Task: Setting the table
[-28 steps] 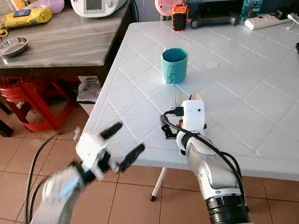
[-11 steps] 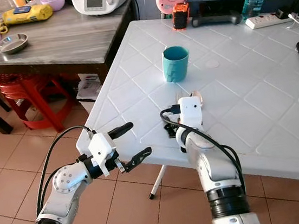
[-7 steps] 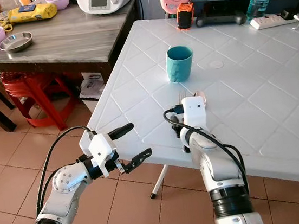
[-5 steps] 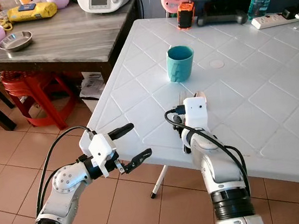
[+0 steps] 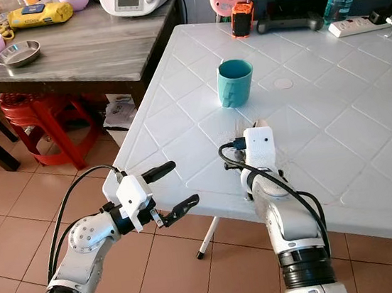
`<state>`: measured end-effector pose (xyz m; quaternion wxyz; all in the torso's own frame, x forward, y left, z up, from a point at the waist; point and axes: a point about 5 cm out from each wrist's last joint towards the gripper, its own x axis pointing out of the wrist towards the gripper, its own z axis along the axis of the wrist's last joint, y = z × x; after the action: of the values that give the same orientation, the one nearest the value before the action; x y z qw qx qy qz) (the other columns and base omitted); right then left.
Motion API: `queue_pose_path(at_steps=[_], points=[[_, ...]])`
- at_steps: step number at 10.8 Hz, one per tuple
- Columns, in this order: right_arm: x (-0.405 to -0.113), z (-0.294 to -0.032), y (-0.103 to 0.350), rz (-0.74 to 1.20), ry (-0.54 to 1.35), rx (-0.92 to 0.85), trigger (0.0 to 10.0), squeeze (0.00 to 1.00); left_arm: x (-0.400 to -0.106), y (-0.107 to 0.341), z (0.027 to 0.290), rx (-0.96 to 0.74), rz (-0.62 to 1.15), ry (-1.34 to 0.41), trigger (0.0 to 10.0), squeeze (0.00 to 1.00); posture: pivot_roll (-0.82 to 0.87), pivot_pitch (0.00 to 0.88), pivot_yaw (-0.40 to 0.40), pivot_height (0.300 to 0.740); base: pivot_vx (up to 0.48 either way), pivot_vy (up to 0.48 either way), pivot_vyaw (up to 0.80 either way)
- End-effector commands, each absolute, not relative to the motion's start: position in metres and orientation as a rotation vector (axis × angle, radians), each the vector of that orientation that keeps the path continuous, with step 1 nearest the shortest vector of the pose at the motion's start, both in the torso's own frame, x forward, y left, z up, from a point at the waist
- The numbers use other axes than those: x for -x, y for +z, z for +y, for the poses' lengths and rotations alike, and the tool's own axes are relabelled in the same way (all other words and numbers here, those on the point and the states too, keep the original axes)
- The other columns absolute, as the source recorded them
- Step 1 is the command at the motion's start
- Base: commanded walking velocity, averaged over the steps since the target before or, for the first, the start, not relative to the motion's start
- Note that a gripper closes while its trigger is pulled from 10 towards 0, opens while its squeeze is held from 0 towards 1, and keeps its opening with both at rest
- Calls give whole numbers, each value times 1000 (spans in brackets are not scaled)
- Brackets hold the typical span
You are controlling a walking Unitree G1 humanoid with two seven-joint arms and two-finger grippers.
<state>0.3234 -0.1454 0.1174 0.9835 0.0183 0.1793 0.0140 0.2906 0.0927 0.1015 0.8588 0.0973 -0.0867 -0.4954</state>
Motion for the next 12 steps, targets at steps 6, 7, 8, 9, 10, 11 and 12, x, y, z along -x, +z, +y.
queue_pose_path(at_steps=[6, 7, 8, 9, 10, 11, 12], points=[[-312, -153, 87, 487, -18, -74, 0, 0, -290, 101, 91, -226, -176, -1064, 10000, 0, -146, 112, 70, 740, 0, 0, 0], [-315, -153, 94, 443, -25, -118, 0, 0, -290, 101, 91, -219, -178, -1053, 10000, 0, -145, 113, 70, 740, 0, 0, 0], [-317, -146, 107, 360, 20, -158, 0, 0, -291, 101, 92, -190, -182, -1001, 10000, 0, -143, 114, 67, 740, 0, 0, 0], [-319, -142, 119, 288, 39, -180, 0, 0, -294, 102, 95, -156, -176, -951, 10000, 0, -143, 115, 65, 740, 0, 0, 0], [-322, -138, 138, 186, 76, -217, 0, 0, -299, 106, 100, -136, -183, -890, 10000, 0, -141, 113, 60, 740, 0, 0, 0], [-323, -135, 153, 108, 103, -206, 235, 0, -305, 110, 106, -114, -192, -825, 10000, 0, -141, 111, 56, 740, 0, 0, 0], [-322, -132, 168, 34, 126, -211, 10000, 0, -313, 116, 115, -103, -206, -743, 10000, 0, -139, 108, 53, 740, 0, 0, 0]])
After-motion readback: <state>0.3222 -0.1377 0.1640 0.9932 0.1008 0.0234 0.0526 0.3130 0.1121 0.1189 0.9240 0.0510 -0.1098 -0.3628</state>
